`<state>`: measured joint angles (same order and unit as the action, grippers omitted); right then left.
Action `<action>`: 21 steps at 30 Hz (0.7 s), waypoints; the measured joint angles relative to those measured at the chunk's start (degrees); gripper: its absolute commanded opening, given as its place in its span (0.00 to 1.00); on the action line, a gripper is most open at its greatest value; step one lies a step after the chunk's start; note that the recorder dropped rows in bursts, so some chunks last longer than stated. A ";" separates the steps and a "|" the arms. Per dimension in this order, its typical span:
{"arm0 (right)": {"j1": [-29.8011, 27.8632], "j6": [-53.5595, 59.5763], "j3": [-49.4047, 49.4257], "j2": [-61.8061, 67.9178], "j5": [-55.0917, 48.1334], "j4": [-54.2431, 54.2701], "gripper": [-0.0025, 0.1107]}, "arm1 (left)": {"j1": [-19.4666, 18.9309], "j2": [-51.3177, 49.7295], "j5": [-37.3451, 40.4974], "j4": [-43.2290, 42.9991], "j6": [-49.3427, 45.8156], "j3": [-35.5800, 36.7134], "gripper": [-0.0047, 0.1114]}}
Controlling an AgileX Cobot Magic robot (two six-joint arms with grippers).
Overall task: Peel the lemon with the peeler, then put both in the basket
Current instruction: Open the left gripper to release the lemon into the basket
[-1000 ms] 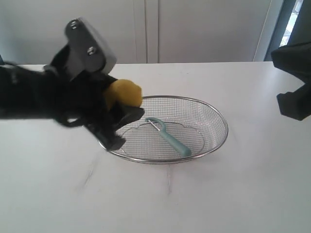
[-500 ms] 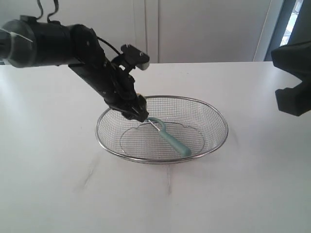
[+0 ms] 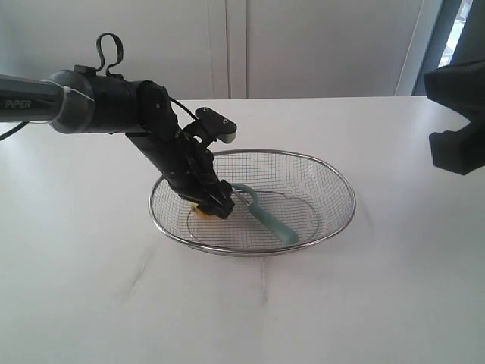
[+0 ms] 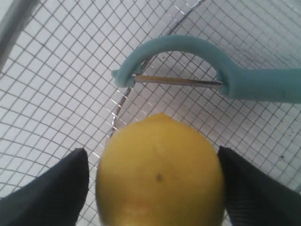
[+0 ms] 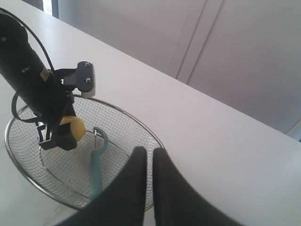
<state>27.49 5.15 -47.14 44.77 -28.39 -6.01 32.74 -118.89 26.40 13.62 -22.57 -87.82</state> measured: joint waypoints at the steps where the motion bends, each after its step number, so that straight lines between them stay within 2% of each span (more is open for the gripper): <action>1: 0.00 0.00 0.00 0.00 0.09 0.00 0.07 | 0.00 0.00 -0.25 0.24 0.00 0.00 0.74; 6: 0.00 0.00 0.00 0.00 0.21 0.00 0.07 | 0.00 1.61 -0.25 0.21 0.00 0.00 0.74; 12: 0.00 0.00 0.00 0.00 0.21 -0.10 0.07 | 0.00 10.22 0.82 0.21 0.02 0.00 0.70; 14: 0.00 0.00 0.00 0.00 0.21 -0.10 0.07 | 0.00 14.20 2.82 0.21 0.38 0.00 0.65; 17: 0.00 0.00 0.00 0.00 0.21 -0.10 0.07 | 0.00 21.19 8.96 0.21 1.87 0.00 0.52; 21: 0.00 0.00 0.00 0.00 0.21 -0.23 0.07 | 0.00 31.88 18.77 -0.74 8.73 0.00 0.39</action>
<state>27.49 5.15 -47.14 44.77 -28.17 -6.24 32.74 -87.01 45.17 12.88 -13.84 -87.82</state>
